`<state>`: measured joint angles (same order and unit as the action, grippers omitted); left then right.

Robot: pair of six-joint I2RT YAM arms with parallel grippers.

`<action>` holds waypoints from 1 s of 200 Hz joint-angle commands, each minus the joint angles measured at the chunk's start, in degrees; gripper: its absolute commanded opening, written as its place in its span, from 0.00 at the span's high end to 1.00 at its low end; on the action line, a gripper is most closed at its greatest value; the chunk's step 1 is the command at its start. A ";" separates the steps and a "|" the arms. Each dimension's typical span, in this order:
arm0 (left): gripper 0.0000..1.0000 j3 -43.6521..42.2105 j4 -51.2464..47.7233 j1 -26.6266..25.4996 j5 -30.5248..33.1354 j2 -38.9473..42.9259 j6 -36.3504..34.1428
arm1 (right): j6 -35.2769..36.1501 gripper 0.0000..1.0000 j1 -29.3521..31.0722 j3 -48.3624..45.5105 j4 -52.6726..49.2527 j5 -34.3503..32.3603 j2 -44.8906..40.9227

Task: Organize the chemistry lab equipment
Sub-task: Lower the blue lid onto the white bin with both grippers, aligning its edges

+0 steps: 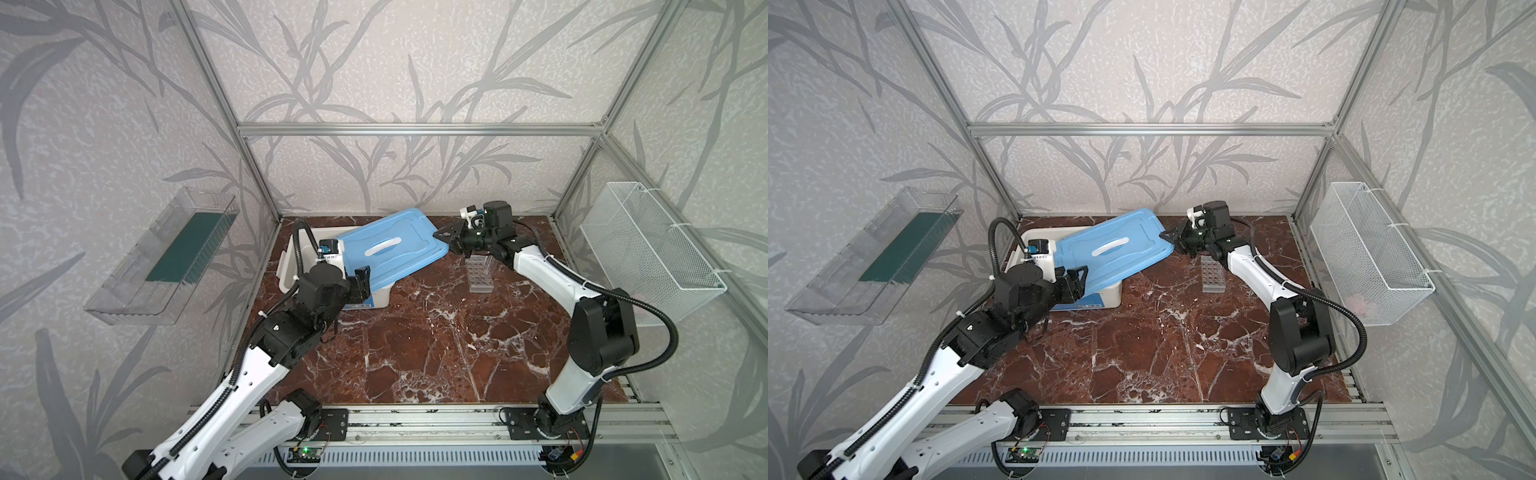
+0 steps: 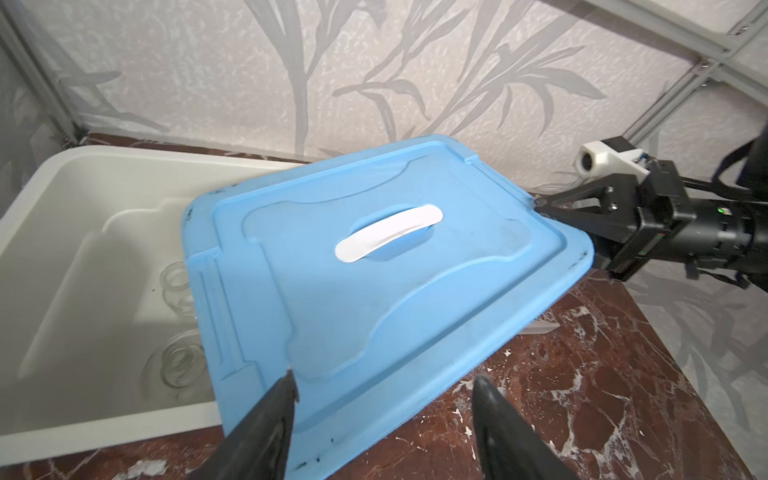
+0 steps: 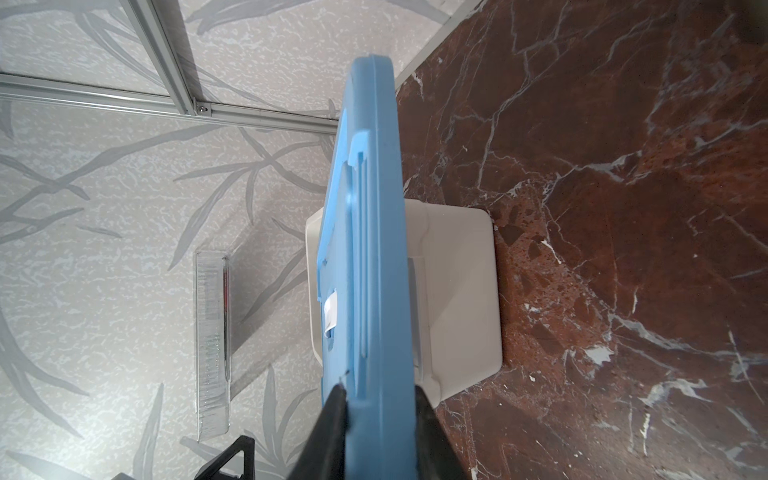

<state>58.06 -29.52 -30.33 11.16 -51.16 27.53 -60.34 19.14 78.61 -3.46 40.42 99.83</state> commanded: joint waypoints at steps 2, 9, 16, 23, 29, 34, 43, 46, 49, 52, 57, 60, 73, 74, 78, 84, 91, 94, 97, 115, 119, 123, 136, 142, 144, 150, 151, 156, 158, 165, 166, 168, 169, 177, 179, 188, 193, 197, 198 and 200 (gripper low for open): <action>0.30 2.23 -6.77 7.21 -3.78 -3.56 3.51 | 1.19 0.75 1.11 -1.70 2.43 -2.02 0.94; 0.30 2.23 -6.31 9.97 -5.24 -4.57 3.42 | 1.24 0.76 1.38 -1.75 2.55 -2.35 1.19; 0.30 2.31 -5.93 11.90 -5.14 -5.60 3.10 | 1.19 0.76 1.62 -1.78 2.68 -2.59 1.52; 0.30 2.78 -6.00 13.17 -4.66 -6.66 2.57 | 0.95 0.76 1.82 -1.93 3.03 -2.63 1.76; 0.30 3.45 -6.46 14.43 -5.08 -7.73 2.15 | 0.76 0.76 2.08 -2.05 3.39 -2.80 1.85; 0.29 4.02 -6.73 15.37 -5.74 -8.57 1.71 | 0.67 0.76 2.26 -2.07 3.40 -2.93 1.92; 0.27 4.80 -6.68 17.06 -7.63 -10.21 1.09 | 0.75 0.76 2.68 -2.14 3.32 -3.49 1.89; 0.26 4.94 -6.48 17.69 -8.29 -10.71 1.00 | 0.87 0.76 2.88 -2.07 3.16 -3.65 2.01; 0.26 4.95 -6.25 18.10 -8.88 -11.18 0.90 | 0.92 0.76 3.02 -2.06 2.96 -3.86 1.99; 0.26 4.95 -5.79 18.59 -9.33 -11.60 0.80 | 1.00 0.76 3.21 -2.06 2.65 -4.20 1.97; 0.26 5.03 -5.50 19.27 -9.97 -12.32 0.47 | 1.09 0.76 3.52 -2.04 2.42 -4.61 1.94; 0.26 5.17 -5.38 19.64 -10.08 -12.69 0.44 | 1.01 0.76 3.76 -2.12 2.51 -4.97 1.92; 0.26 5.31 -4.57 21.10 -9.27 -14.02 -0.01 | 1.09 0.76 4.61 -2.41 2.44 -6.68 1.92; 0.26 5.31 -4.45 21.23 -9.16 -14.13 -0.06 | 1.14 0.76 4.69 -2.41 2.38 -6.81 1.89; 0.26 5.43 -4.23 21.75 -9.06 -14.57 -0.17 | 1.29 0.76 4.97 -2.41 2.12 -7.44 1.90; 0.26 5.85 -4.46 22.50 -8.94 -15.20 -0.33 | 1.49 0.76 5.32 -2.48 2.01 -8.13 1.98; 0.25 6.54 -4.87 22.99 -8.43 -15.80 -0.66 | 1.62 0.76 5.54 -2.43 1.65 -8.87 2.24; 0.25 6.72 -4.99 23.13 -8.20 -16.00 -0.82 | 1.62 0.76 5.70 -2.41 1.51 -9.14 2.36; 0.25 6.86 -5.02 23.20 -7.99 -16.09 -1.01 | 1.69 0.75 5.80 -2.41 1.46 -9.36 2.40; 0.25 7.50 -5.61 23.99 -6.34 -17.40 -2.05 | 1.53 0.76 6.38 -2.74 1.49 -10.95 2.58; 0.25 7.92 -6.25 24.00 -5.46 -17.81 -2.40 | 1.45 0.76 6.42 -3.07 1.83 -11.43 2.49; 0.25 8.28 -6.93 23.98 -4.61 -18.20 -2.91 | 1.45 0.76 6.68 -3.39 1.87 -12.02 2.44; 0.25 8.41 -7.66 24.12 -1.64 -18.78 -4.01 | 1.27 0.76 7.20 -3.72 1.97 -13.16 2.20; 0.24 8.15 -7.54 24.29 -1.00 -19.02 -4.30 | 1.27 0.76 7.40 -3.51 1.85 -13.22 2.29; 0.24 8.06 -7.50 24.38 -0.91 -19.12 -4.38 | 1.27 0.76 7.49 -3.47 1.79 -13.28 2.34; 0.24 7.72 -7.27 24.76 -0.92 -19.45 -4.50 | 1.39 0.76 7.76 -3.17 1.70 -13.52 2.55; 0.24 7.70 -7.25 24.82 -0.94 -19.48 -4.50 | 1.42 0.75 7.80 -3.14 1.66 -13.53 2.55; 0.24 7.47 -7.07 25.20 -1.19 -19.80 -4.43 | 1.53 0.76 7.97 -2.80 1.41 -13.53 2.77; 0.23 7.39 -6.96 25.42 -1.37 -20.00 -4.42 | 1.53 0.76 8.08 -2.77 1.30 -13.53 2.83; 0.23 7.17 -6.70 25.81 -1.51 -20.45 -4.52 | 1.46 0.76 8.26 -2.59 1.47 -13.53 3.08; 0.23 7.16 -6.65 25.87 -1.41 -20.50 -4.51 | 1.41 0.76 8.23 -2.59 1.55 -13.53 3.13; 0.23 7.09 -6.57 25.92 -1.36 -20.61 -4.55 | 1.37 0.76 8.29 -2.58 1.60 -13.57 3.16; 0.23 7.03 -6.55 25.92 -1.34 -20.72 -4.57 | 1.32 0.76 8.29 -2.58 1.65 -13.60 3.21; 0.23 6.89 -6.19 26.27 -1.14 -21.20 -4.70 | 1.27 0.76 8.66 -2.46 1.78 -13.77 3.30; 0.23 6.89 -6.13 26.39 -1.03 -21.29 -4.75 | 1.27 0.76 8.71 -2.49 1.72 -13.83 3.34; 0.23 6.89 -5.70 26.71 -0.67 -21.67 -4.96 | 1.34 0.75 9.02 -2.39 1.69 -14.13 3.42; 0.22 6.88 -5.33 26.96 -0.66 -21.87 -4.97 | 1.44 0.75 9.20 -2.26 1.58 -14.22 3.51; 0.22 6.89 -5.08 27.30 -0.68 -22.01 -5.02 | 1.53 0.75 9.32 -2.15 1.39 -14.21 3.59; 0.22 6.84 -4.92 27.41 -0.78 -22.08 -5.07 | 1.58 0.75 9.37 -2.10 1.37 -14.22 3.60; 0.22 6.92 -4.76 27.55 -0.92 -22.26 -5.04 | 1.61 0.75 9.46 -2.04 1.36 -14.23 3.61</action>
<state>64.77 -35.20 -4.03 8.43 -72.60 23.49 -61.73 27.53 76.38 1.83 30.70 101.32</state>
